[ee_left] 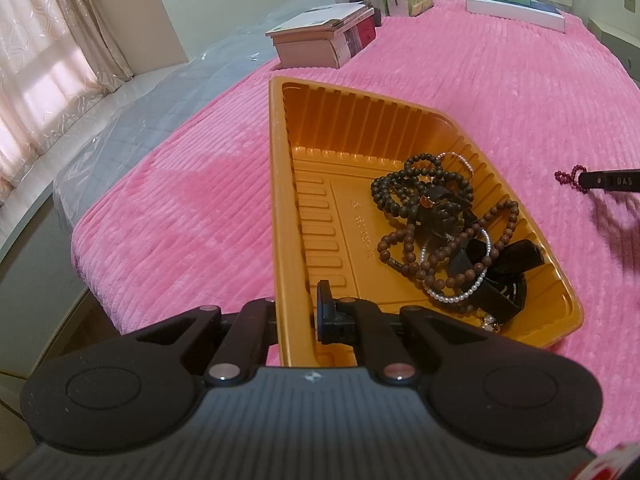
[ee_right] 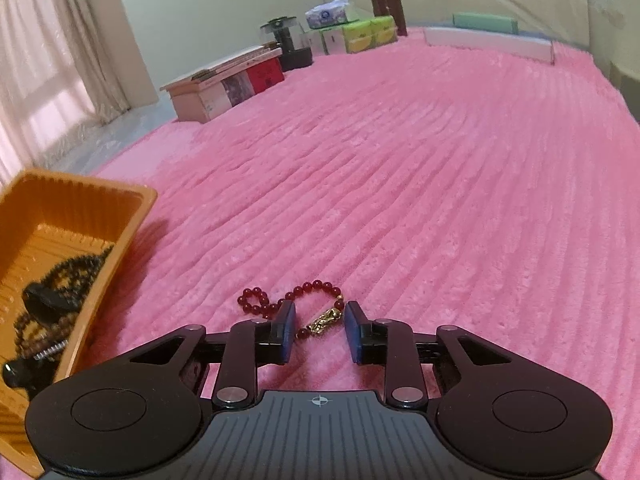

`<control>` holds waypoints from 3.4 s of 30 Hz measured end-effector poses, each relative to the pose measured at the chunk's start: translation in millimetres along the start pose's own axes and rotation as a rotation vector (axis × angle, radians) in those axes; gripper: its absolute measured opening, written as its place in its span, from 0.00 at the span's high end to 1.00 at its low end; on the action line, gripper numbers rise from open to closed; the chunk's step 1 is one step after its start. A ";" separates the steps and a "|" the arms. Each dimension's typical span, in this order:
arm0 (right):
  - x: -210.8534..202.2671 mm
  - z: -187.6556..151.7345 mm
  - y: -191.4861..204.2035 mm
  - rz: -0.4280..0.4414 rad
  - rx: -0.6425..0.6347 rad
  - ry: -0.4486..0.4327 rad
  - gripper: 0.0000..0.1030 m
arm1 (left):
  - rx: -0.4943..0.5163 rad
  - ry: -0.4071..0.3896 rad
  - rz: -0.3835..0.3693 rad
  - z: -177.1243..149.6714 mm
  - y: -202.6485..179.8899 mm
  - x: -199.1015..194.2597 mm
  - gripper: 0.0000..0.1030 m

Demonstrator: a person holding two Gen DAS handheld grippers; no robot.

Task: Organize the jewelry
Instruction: 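Lift the red bead bracelet and carry it over the tray, then lower the red bracelet into the tray and open the right gripper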

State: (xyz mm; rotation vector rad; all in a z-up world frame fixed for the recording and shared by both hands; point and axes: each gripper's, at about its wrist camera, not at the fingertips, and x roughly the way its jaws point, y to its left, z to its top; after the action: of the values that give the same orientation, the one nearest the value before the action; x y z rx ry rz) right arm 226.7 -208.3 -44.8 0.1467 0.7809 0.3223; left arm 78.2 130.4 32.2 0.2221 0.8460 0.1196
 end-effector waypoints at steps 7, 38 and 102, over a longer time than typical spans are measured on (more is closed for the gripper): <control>-8.5 -12.6 14.7 -0.046 -0.144 -0.047 0.94 | 0.000 0.001 0.001 -1.1 -0.1 0.4 0.95; -85.9 14.0 95.2 0.046 -0.517 -0.351 0.94 | -0.003 0.000 -0.001 -1.1 0.3 -0.1 0.95; -62.7 16.4 138.5 0.413 -0.342 -0.105 0.48 | -0.011 -0.005 -0.010 -1.2 3.0 0.7 0.95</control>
State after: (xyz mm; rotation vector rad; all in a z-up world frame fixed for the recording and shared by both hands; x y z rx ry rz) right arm 164.7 -99.3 42.9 0.0009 0.5773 0.8268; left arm 77.7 133.6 31.6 0.2077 0.8411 0.1146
